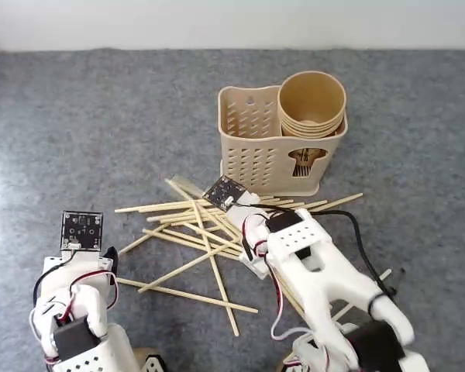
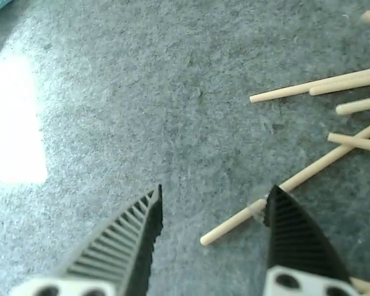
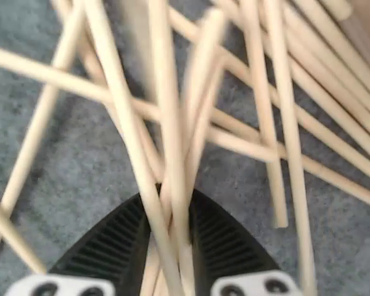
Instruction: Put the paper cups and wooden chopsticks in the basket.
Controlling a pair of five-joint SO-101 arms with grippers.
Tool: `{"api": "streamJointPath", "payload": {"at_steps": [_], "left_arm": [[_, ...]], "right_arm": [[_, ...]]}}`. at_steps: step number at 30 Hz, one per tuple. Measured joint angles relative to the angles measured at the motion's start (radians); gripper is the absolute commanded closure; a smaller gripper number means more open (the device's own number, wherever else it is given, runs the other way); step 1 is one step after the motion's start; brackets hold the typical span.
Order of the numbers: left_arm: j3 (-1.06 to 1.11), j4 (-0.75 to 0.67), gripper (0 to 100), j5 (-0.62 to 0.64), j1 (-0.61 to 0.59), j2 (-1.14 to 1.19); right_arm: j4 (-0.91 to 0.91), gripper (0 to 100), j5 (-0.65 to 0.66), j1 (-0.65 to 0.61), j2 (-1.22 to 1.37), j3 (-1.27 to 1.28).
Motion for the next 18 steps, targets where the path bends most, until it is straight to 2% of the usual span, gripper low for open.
{"api": "streamJointPath", "payload": {"at_steps": [11, 18], "left_arm": [[0.000, 0.000, 75, 0.000, 0.000, 0.000], [0.000, 0.000, 75, 0.000, 0.000, 0.000]], "right_arm": [[0.141, 98.8, 0.017, 0.008, -0.436, 0.000], [0.141, 98.8, 0.049, 0.008, -0.491, 0.000]]}}
